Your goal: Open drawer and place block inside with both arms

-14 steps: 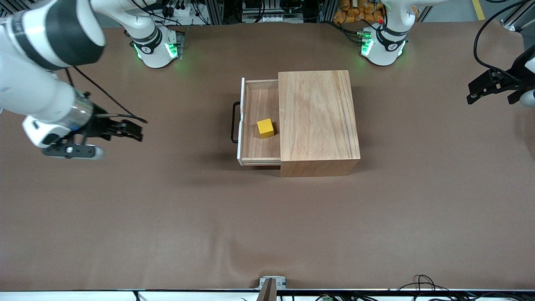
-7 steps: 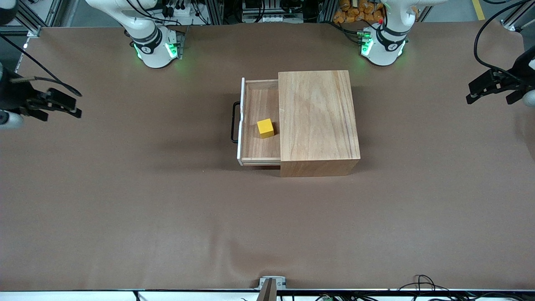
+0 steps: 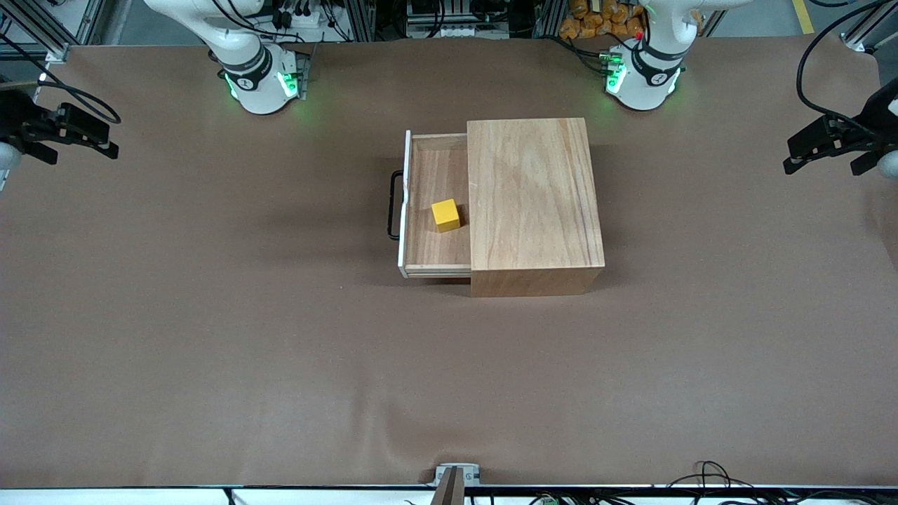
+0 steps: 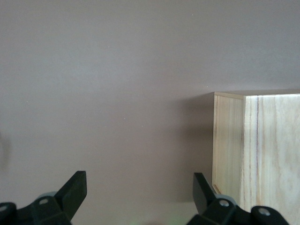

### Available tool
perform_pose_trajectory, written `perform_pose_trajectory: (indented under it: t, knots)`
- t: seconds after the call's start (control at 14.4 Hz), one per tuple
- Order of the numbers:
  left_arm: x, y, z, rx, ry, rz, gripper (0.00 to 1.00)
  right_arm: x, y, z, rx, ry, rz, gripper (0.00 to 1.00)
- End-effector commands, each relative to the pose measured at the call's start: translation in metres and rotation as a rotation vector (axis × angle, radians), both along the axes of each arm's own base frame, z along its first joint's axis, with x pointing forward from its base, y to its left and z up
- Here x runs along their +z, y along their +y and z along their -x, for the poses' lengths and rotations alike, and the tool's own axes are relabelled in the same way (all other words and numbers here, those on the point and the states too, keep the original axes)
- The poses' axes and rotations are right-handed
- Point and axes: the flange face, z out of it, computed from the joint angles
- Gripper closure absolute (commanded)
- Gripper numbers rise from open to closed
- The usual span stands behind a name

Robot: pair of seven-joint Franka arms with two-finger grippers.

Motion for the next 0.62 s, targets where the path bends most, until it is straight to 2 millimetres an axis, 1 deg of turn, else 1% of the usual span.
perform_pose_trajectory:
  t: [0.0, 0.35, 0.49, 0.55]
  knots:
    - [0.003, 0.0, 0.001, -0.021, 0.007, 0.015, 0.0, -0.001, -0.005, 0.008, -0.013, 0.01, 0.018, 0.0]
    - [0.003, -0.001, 0.002, -0.024, 0.011, 0.025, 0.0, -0.003, -0.009, 0.008, -0.027, 0.017, 0.018, 0.0]
    - [0.002, -0.001, 0.003, -0.024, 0.02, 0.025, 0.0, -0.01, -0.025, 0.008, -0.057, 0.038, 0.016, 0.0]
    - [0.002, -0.001, 0.003, -0.023, 0.023, 0.025, 0.0, -0.013, -0.026, 0.009, -0.058, 0.046, 0.016, 0.0]
